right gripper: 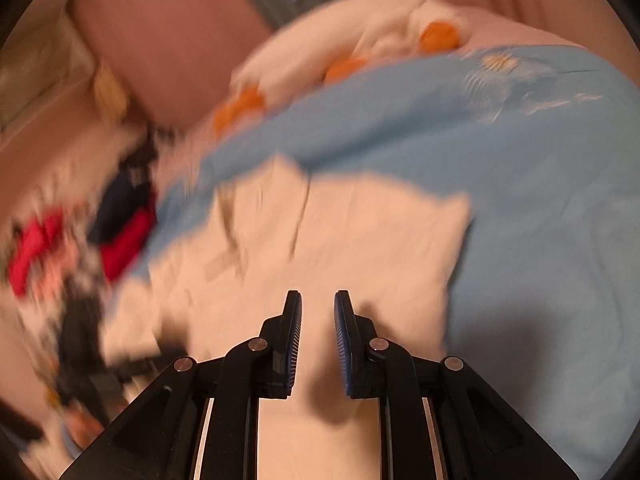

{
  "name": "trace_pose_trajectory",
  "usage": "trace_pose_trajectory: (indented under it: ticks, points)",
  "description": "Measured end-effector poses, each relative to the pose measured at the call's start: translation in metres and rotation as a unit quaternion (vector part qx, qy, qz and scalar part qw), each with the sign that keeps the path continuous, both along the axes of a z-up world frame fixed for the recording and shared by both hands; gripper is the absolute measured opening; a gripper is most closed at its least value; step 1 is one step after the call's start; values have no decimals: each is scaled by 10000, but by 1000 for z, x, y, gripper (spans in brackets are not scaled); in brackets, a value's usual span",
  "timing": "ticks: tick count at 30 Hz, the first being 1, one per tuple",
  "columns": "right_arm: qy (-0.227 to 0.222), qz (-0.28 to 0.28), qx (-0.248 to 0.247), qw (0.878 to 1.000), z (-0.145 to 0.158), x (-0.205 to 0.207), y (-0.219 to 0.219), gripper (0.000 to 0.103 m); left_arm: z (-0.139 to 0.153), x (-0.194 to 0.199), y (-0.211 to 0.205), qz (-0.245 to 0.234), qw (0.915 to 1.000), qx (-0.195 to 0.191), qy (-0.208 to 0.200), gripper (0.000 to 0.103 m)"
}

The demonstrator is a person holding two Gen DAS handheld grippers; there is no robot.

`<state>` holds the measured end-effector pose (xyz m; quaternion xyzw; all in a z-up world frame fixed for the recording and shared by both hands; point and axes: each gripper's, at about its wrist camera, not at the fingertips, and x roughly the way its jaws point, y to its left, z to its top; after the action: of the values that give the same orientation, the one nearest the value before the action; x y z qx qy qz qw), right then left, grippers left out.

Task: Fold large clothes
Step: 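Release the sleeve and smooth it flat with the right gripper, then grasp the other sleeve cuff with the left gripper and fold it across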

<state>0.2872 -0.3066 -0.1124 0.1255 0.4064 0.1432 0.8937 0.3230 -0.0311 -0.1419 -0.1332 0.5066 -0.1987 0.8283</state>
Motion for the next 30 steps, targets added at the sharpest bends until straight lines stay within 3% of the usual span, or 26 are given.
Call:
trace_pose_trajectory:
  ticks: [2, 5, 8, 10, 12, 15, 19, 22, 23, 26, 30]
  points:
    - [154, 0, -507, 9986, -22, 2, 11, 16, 2, 0, 1, 45, 10000, -41, -11, 89]
    - [132, -92, -738, 9971, -28, 7, 19, 16, 12, -8, 10, 228, 9997, 73, -3, 89]
    - [229, -214, -492, 9983, -16, 4, 23, 24, 33, -29, 31, 446, 9986, 115, -259, 90]
    - [25, -147, -254, 9996, -1, -14, 30, 45, 49, -52, 62, 726, 9963, 16, -456, 93]
    - [-199, -38, -19, 9998, 10, -31, 33, 56, 57, -70, 95, 1030, 9934, -107, -489, 98]
    - [-388, 202, 282, 9986, 21, -52, 45, 57, 69, -102, 164, 1789, 9813, -133, -700, 100]
    - [-481, 382, 516, 9968, 22, -73, 57, 58, 63, -134, 259, 2902, 9550, -328, -521, 101]
    - [-515, 522, 731, 9946, 23, -86, 68, 58, 46, -160, 323, 3687, 9229, -1028, -422, 100]
    - [-544, 553, 778, 9940, 25, -90, 71, 58, 38, -169, 344, 3973, 9075, -1291, -436, 100]
    - [-611, 594, 904, 9923, 27, -97, 78, 58, 24, -181, 382, 4423, 8764, -1848, -459, 100]
    - [-596, 628, 943, 9918, 27, -99, 86, 60, 11, -175, 406, 4725, 8547, -2100, -456, 100]
